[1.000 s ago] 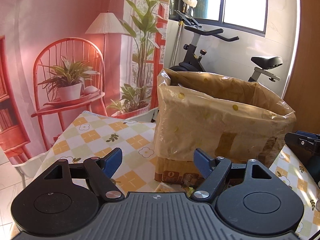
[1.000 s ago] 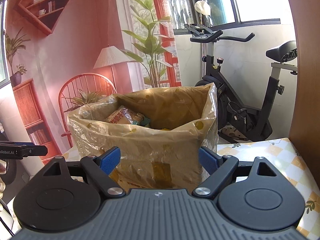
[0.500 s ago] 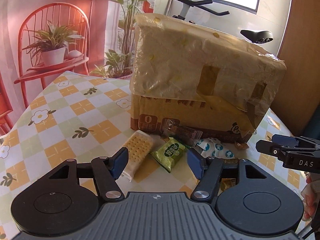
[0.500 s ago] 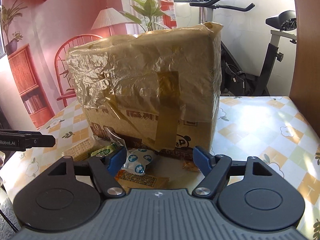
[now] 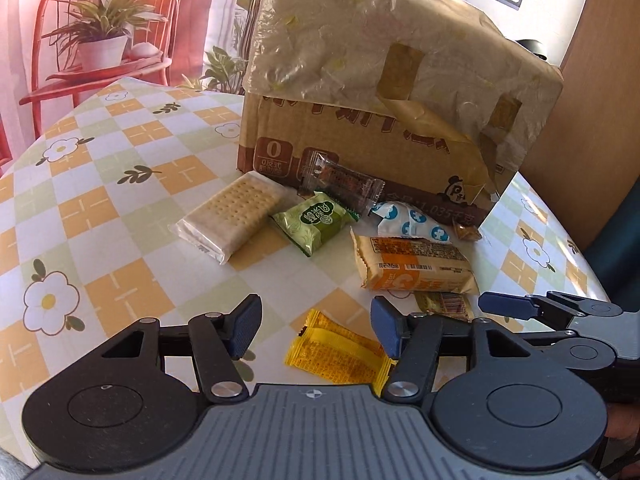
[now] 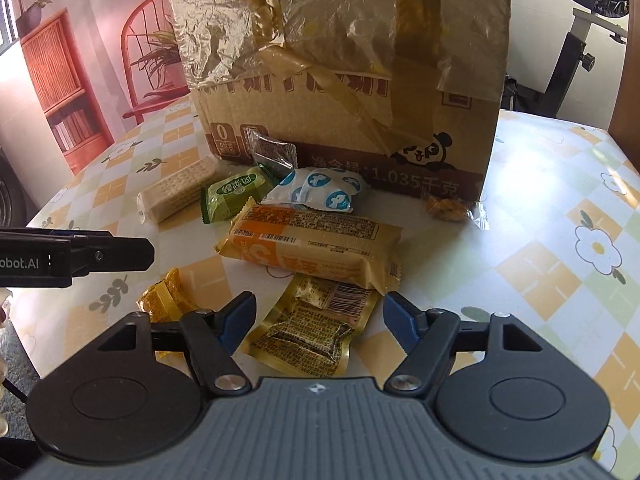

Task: Organize snacks
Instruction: 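Move both grippers down to the snack pile beside the box, then grasp the yellow wrapped bar with the left gripper while the right grasps the gold foil packet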

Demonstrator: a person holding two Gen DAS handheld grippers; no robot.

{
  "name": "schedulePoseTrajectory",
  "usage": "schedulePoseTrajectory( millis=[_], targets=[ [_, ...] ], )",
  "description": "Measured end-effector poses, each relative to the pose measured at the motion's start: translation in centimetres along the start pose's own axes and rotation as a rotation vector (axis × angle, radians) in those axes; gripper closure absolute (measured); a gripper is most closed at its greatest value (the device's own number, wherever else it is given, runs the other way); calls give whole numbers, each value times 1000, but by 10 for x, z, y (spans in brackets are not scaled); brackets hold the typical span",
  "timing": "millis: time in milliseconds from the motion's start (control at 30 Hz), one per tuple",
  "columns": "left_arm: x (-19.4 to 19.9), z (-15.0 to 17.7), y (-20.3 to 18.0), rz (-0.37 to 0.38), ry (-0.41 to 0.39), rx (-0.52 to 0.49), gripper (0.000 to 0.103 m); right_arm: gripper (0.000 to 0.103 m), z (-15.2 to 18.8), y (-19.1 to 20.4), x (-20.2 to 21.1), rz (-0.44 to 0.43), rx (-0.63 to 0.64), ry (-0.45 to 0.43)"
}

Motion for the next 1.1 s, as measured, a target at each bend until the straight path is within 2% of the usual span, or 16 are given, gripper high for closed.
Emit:
schedulePoseTrajectory(
  millis=[200, 267, 433, 633, 867, 1100],
  targets=[
    [-3, 11, 1, 33, 44, 38, 50, 31, 8, 6, -9, 37, 66, 10],
    [-6, 15, -3, 52, 68, 44, 50, 39, 10, 7, -8, 58, 101, 3],
    [-13, 26, -9, 100, 126, 62, 54, 42, 14, 3, -4, 53, 99, -15],
    [-19, 22, -12, 94, 125, 63, 54, 43, 15, 2, -3, 49, 97, -27],
    [-34, 9, -26, 47, 104, -41, 54, 44, 16, 1, -1, 47, 90, -29],
    [-33, 18, -37, -2, 62, -158, 53, 44, 19, -8, 3, 71, 69, -36]
  ],
)
Point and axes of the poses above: each gripper's, at about its wrist camera, not at the fingertips, and x roughly against the way its jaws point, y to its left, z to its underside, the point moved 3 cm from there along -x, roughly the way its jaws point, and after that the axes turned 1 degree about y, right-handed, at the moved point
